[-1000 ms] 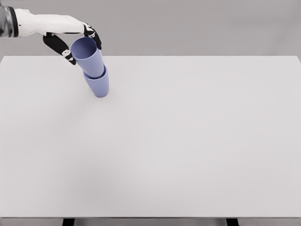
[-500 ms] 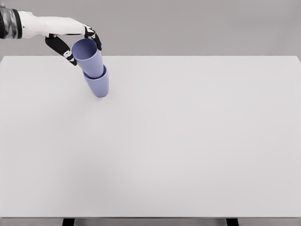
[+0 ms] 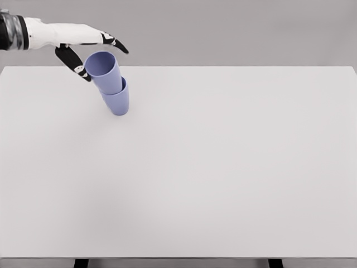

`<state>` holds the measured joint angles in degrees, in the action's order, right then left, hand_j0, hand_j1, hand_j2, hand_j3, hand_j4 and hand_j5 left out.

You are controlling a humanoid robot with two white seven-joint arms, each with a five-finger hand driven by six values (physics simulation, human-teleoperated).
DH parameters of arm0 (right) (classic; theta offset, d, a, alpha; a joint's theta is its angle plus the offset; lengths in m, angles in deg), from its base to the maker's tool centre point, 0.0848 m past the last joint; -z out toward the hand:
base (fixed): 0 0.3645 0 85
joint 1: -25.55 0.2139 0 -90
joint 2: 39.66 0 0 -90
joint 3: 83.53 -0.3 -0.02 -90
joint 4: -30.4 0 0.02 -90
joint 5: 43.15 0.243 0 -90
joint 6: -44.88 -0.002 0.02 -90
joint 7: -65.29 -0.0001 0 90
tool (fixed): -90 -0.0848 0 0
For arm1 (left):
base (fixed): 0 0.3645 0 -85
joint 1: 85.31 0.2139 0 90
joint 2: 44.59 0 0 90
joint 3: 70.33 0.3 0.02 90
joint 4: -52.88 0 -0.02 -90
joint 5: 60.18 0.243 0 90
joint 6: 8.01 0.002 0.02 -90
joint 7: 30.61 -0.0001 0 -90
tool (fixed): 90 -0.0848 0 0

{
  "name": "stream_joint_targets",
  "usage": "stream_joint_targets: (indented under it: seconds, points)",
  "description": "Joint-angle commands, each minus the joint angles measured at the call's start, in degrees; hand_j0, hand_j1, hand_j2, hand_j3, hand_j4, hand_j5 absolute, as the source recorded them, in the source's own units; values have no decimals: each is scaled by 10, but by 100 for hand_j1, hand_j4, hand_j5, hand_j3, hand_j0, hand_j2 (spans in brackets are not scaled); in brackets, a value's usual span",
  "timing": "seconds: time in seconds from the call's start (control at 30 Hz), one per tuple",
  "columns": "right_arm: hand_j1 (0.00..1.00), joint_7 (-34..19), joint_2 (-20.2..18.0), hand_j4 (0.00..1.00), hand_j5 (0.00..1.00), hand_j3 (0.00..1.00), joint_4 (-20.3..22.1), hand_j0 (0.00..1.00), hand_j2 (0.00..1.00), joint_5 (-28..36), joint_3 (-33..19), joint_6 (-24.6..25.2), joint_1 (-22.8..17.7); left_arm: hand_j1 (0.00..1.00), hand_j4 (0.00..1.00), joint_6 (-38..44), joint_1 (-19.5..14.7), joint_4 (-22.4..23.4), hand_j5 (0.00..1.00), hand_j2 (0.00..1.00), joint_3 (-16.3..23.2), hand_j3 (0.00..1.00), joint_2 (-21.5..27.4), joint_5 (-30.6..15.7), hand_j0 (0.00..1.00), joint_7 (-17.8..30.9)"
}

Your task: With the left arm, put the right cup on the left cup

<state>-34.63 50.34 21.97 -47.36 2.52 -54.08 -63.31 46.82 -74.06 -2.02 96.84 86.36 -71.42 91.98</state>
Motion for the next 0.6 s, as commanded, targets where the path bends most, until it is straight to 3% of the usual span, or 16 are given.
stream_joint_targets:
  seconds: [0.0,0.2,0.23,0.33,0.43,0.53,0.57]
  points:
    - [100,0,0,100,100,100,0,100,100,0,0,0,0,100,100,2,0,-3,100,100,-10,100,1,-4,100,-1]
    - [100,0,0,100,100,100,0,100,100,0,0,0,0,100,100,2,0,-20,100,100,-11,100,10,-6,100,-1]
    - [100,0,0,100,100,100,0,100,100,0,0,0,0,100,100,2,0,-44,100,100,-11,100,28,-10,100,-1]
    - [100,0,0,100,100,100,0,100,100,0,0,0,0,100,100,2,1,-180,100,100,-27,100,142,-66,100,0]
    - [100,0,0,100,100,100,0,100,100,0,0,0,0,100,100,2,13,-270,100,100,-55,100,223,-102,100,1]
    - [100,0,0,100,100,100,0,100,100,0,0,0,0,100,100,2,83,-363,100,100,-111,100,297,-130,100,2]
    - [100,0,0,100,100,100,0,100,100,0,0,0,0,100,100,2,120,-385,100,100,-138,100,311,-130,100,2]
